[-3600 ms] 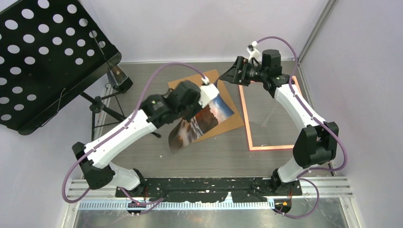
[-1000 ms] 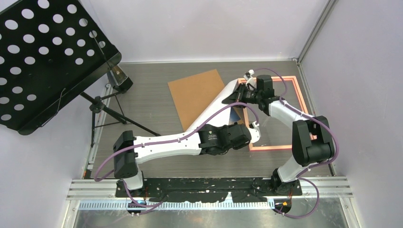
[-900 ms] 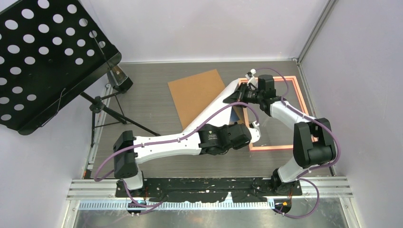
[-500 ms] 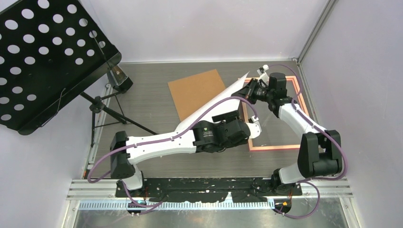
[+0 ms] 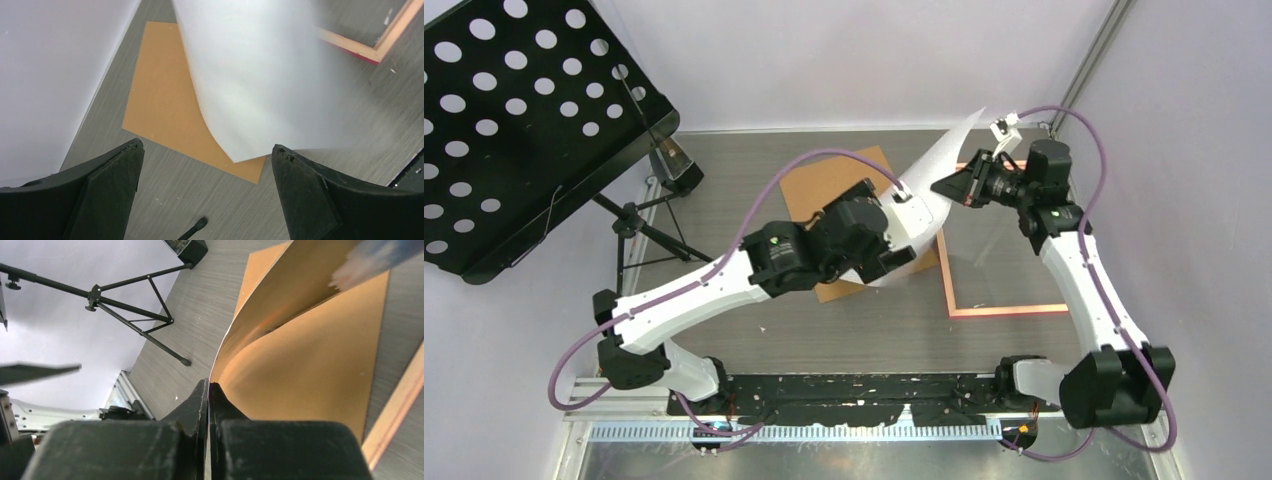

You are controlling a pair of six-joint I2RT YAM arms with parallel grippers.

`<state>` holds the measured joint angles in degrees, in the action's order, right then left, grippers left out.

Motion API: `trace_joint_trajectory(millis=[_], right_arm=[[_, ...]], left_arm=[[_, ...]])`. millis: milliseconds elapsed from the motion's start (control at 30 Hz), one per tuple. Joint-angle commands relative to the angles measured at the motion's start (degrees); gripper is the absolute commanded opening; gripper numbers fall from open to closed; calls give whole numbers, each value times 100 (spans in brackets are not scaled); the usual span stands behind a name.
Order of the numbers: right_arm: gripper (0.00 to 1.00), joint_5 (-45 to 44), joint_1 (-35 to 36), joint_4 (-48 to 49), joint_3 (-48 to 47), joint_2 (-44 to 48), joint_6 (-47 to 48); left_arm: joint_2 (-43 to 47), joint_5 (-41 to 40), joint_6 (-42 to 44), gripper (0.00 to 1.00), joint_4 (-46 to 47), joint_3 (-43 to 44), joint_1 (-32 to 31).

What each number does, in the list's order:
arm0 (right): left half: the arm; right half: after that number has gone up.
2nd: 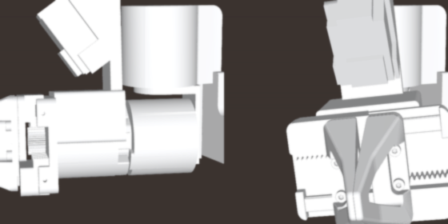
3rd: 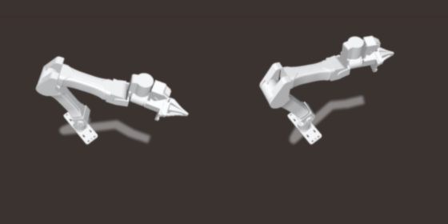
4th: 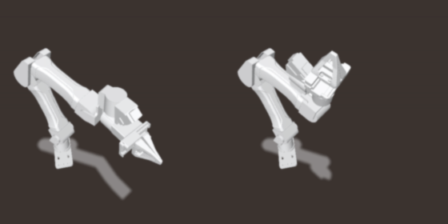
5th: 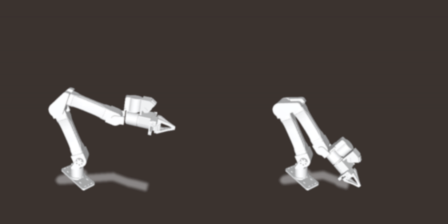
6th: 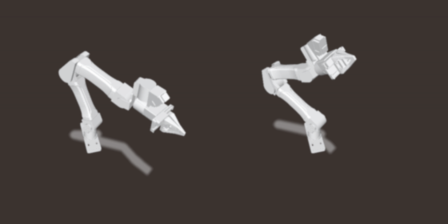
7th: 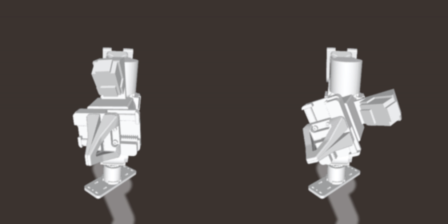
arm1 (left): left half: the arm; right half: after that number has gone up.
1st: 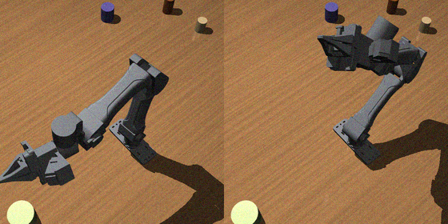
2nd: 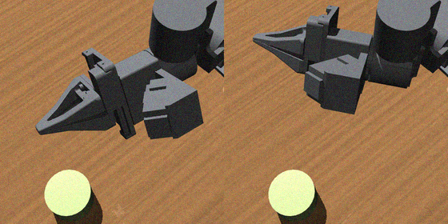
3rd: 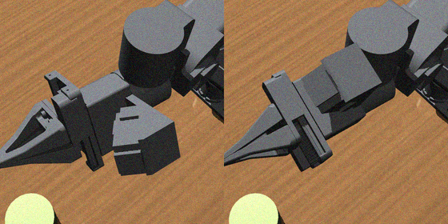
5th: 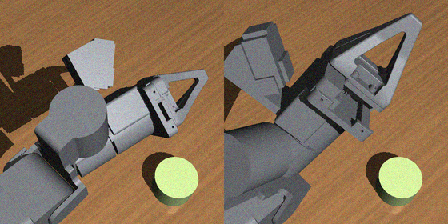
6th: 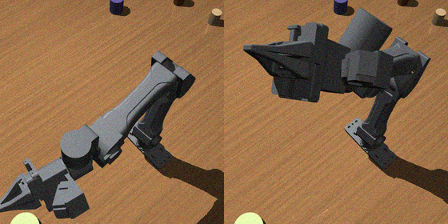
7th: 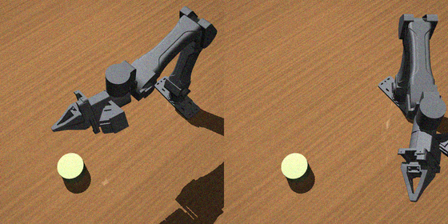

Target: Put the photo into the frame

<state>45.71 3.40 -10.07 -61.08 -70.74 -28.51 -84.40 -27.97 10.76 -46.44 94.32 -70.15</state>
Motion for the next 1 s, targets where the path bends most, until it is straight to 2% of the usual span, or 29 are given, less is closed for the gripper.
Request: trace_joint_trajectory(millis=[0, 200, 300, 433, 600, 967], right_arm=[[5, 220, -442, -924, -375, 613, 1132], [5, -63, -1414, -2745, -741, 406, 2661], [5, -309, -1886, -3684, -1057, -223, 3676], [5, -619, -2542, -4580, -1701, -1224, 4536], [6, -1084, -3199, -4865, -2251, -2196, 5015], [5, -2756, -3275, -4624, -3113, -3054, 5587]], left_arm=[[356, 312, -110, 100, -13, 169, 276], [369, 423, -136, 99, 75, -7, 357], [293, 493, -160, 100, 36, 11, 359], [210, 530, -206, 100, -36, 35, 365], [205, 517, -199, 100, -42, 19, 363], [96, 536, -143, 99, -65, 8, 367]])
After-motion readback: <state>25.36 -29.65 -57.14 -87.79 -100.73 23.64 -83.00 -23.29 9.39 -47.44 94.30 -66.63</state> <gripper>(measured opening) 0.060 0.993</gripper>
